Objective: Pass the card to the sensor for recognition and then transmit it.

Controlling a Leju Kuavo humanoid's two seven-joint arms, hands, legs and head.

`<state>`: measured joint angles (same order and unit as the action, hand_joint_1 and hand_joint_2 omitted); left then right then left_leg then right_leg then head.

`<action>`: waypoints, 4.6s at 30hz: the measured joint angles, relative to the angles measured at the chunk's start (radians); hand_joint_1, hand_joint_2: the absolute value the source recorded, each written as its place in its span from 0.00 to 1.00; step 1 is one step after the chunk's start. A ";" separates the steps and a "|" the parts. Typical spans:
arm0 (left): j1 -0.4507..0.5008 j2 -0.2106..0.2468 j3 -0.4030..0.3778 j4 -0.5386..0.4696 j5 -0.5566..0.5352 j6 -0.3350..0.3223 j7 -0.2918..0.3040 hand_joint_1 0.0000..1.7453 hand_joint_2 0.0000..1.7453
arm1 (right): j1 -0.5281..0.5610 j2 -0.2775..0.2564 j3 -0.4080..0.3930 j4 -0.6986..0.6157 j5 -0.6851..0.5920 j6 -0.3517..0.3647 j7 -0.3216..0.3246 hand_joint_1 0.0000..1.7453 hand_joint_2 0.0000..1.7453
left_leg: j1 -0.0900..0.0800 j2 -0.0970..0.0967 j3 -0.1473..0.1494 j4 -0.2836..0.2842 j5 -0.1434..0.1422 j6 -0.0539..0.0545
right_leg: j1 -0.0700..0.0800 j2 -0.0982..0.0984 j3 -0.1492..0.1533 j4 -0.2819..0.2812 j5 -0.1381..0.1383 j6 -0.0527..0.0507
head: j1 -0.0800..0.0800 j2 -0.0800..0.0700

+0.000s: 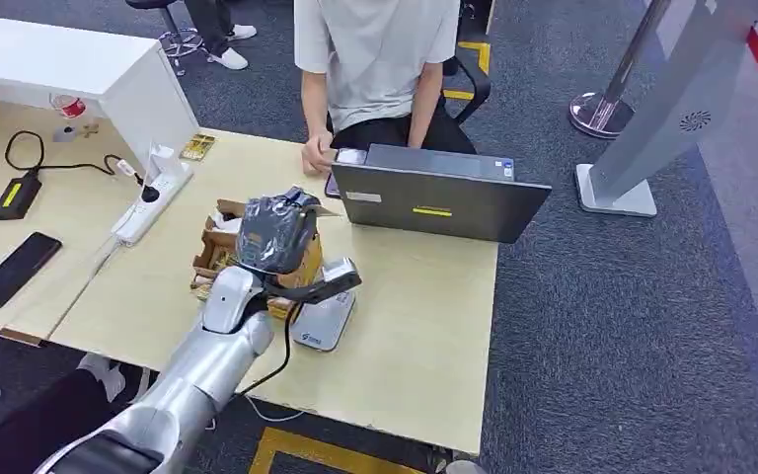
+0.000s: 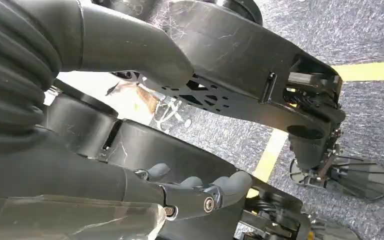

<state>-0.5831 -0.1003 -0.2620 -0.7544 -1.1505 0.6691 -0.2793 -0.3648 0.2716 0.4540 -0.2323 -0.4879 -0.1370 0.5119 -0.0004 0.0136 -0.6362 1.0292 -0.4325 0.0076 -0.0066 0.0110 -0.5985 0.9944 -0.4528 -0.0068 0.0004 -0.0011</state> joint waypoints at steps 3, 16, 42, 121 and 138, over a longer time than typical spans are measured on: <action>0.028 -0.019 -0.076 -0.050 -0.019 -0.013 0.017 1.00 1.00 | 0.000 0.000 0.000 0.000 -0.001 -0.001 -0.001 0.00 1.00 | 0.000 0.000 0.000 0.000 0.000 0.000 | 0.000 -0.001 0.000 0.000 0.000 0.000 | 0.001 0.000; 0.041 -0.029 -0.277 -0.088 -0.136 -0.318 0.267 1.00 1.00 | 0.009 -0.003 -0.001 0.001 -0.018 0.020 -0.011 0.00 1.00 | 0.000 0.000 0.000 0.000 0.000 0.000 | 0.000 -0.001 0.000 0.001 0.000 0.000 | 0.000 0.000; 0.165 0.067 -0.278 -0.091 -0.128 -0.301 0.366 1.00 1.00 | 0.030 -0.040 -0.026 0.001 -0.016 0.013 -0.052 0.00 1.00 | 0.000 -0.001 0.000 0.000 0.000 0.000 | 0.000 -0.001 0.001 0.001 -0.002 0.001 | 0.000 0.000; 0.289 0.229 -0.115 -0.332 -0.074 -0.028 0.153 0.00 1.00 | 0.040 -0.048 -0.018 0.000 0.043 0.017 -0.108 0.00 1.00 | 0.001 -0.001 0.000 -0.001 -0.001 -0.001 | 0.000 -0.001 0.000 0.001 -0.004 -0.001 | 0.000 0.000; 0.316 0.246 -0.108 -0.229 -0.102 -0.024 0.163 0.00 1.00 | 0.052 -0.050 -0.035 -0.003 0.040 -0.002 -0.122 0.00 1.00 | 0.001 -0.002 0.000 -0.001 -0.001 -0.001 | 0.000 -0.002 0.001 0.001 -0.004 -0.001 | 0.000 0.000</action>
<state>-0.2672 0.1457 -0.3704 -0.9835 -1.2523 0.6451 -0.1161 -0.3124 0.2213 0.4185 -0.2354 -0.4478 -0.1385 0.3898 0.0001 0.0111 -0.6362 1.0286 -0.4336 0.0068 -0.0064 0.0085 -0.5977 0.9954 -0.4571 -0.0073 0.0008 -0.0011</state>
